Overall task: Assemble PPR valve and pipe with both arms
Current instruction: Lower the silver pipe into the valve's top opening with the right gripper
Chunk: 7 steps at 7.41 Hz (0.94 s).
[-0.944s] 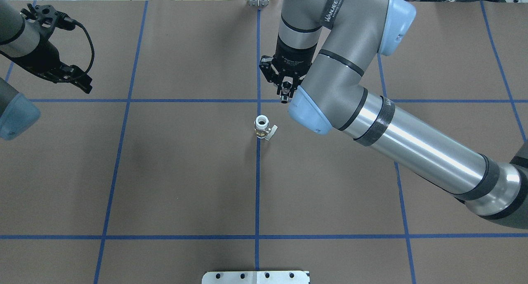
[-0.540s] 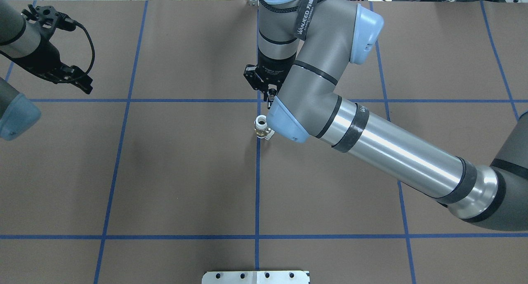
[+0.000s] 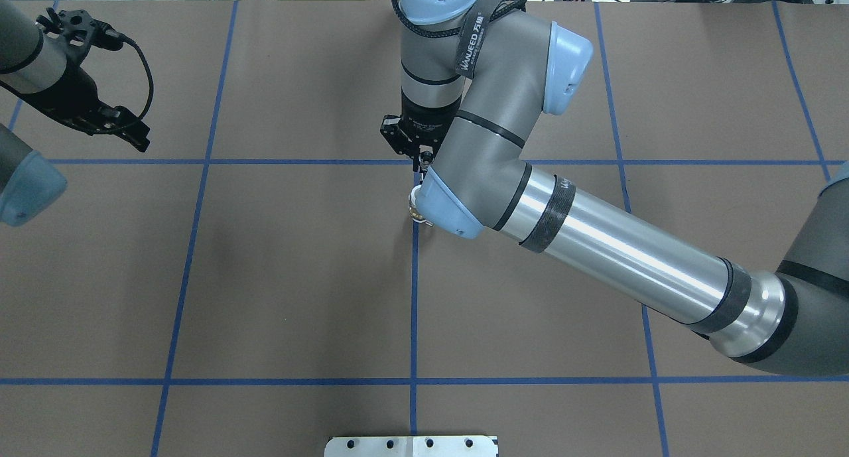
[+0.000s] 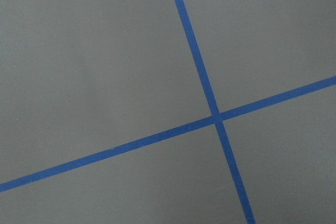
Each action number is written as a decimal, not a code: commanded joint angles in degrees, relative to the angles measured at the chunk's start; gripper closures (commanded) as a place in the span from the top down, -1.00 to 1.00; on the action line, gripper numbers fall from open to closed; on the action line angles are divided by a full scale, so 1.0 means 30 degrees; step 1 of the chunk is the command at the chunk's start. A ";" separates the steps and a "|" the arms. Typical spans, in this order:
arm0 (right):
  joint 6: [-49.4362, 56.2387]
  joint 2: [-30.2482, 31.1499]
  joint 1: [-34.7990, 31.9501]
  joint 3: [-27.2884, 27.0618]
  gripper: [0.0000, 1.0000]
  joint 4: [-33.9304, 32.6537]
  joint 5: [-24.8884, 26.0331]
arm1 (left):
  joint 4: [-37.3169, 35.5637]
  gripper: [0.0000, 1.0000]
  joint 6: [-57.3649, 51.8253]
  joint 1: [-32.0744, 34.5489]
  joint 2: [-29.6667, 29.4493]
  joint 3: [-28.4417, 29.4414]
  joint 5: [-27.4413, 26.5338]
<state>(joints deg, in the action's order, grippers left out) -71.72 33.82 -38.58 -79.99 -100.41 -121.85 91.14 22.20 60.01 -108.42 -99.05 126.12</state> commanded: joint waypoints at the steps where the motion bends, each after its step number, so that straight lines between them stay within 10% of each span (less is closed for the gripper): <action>1: 0.0000 0.0035 0.0175 0.0092 -1.00 0.0042 -0.0019 | 0.0000 1.00 0.0011 -0.0021 -0.0040 0.0001 -0.0029; 7: 0.0058 0.0093 0.0321 0.0676 -1.00 0.0597 -0.0019 | 0.0000 1.00 0.0187 -0.0080 -0.0216 0.0030 -0.0030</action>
<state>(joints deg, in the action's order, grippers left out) -71.56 34.09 -37.74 -78.73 -99.25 -121.90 91.14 22.75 59.77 -109.02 -98.97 126.04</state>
